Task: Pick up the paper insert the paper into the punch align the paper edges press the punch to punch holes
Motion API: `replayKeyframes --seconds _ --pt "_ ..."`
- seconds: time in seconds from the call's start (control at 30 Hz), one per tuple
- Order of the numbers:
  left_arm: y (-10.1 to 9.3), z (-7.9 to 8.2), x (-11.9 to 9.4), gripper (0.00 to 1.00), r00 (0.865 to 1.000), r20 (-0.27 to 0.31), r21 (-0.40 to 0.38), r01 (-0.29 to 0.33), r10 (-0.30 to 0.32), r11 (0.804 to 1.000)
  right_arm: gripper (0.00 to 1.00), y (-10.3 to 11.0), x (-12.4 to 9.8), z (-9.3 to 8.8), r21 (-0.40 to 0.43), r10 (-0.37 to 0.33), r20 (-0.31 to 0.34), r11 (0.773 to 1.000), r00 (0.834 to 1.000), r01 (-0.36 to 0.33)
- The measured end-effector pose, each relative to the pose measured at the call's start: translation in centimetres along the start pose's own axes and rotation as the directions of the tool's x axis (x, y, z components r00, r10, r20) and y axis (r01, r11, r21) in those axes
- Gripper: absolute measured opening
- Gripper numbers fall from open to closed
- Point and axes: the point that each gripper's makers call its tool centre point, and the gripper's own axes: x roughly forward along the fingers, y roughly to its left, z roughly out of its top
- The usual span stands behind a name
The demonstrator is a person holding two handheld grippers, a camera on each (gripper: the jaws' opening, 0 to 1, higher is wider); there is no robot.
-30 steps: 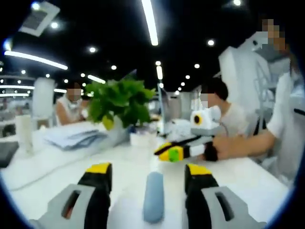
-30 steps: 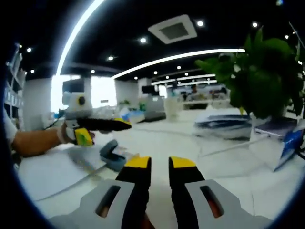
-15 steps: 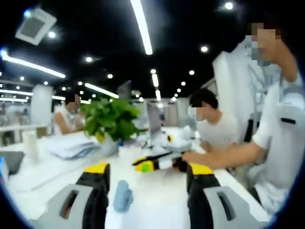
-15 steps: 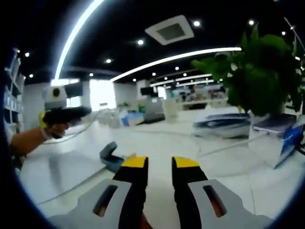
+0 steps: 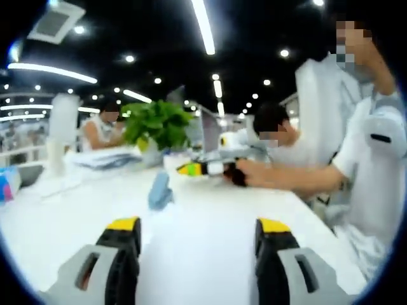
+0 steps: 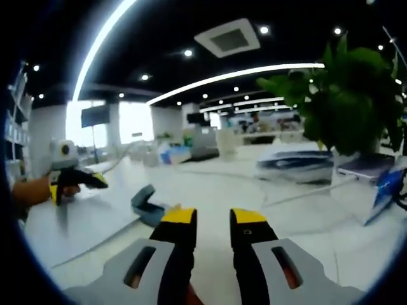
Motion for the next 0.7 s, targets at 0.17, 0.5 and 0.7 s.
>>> replayKeyframes --seconds 0.17,0.5,0.7 --pt "1.1 -2.1 0.2 0.73 0.996 -0.09 0.034 -0.011 0.014 0.999 0.24 -0.1 0.1 -0.2 -0.013 -0.002 -0.011 1.0 1.0 0.002" --pt "2.1 -2.4 -0.1 0.73 0.993 -0.113 0.044 -0.019 0.024 0.999 0.24 -0.4 0.2 0.0 -0.009 0.0 -0.009 1.0 1.0 0.0" --pt "2.5 -3.1 -0.1 0.72 0.988 -0.15 0.046 -0.028 0.035 0.999 0.24 -0.1 0.5 -0.1 -0.017 0.028 -0.014 0.999 0.999 -0.029"
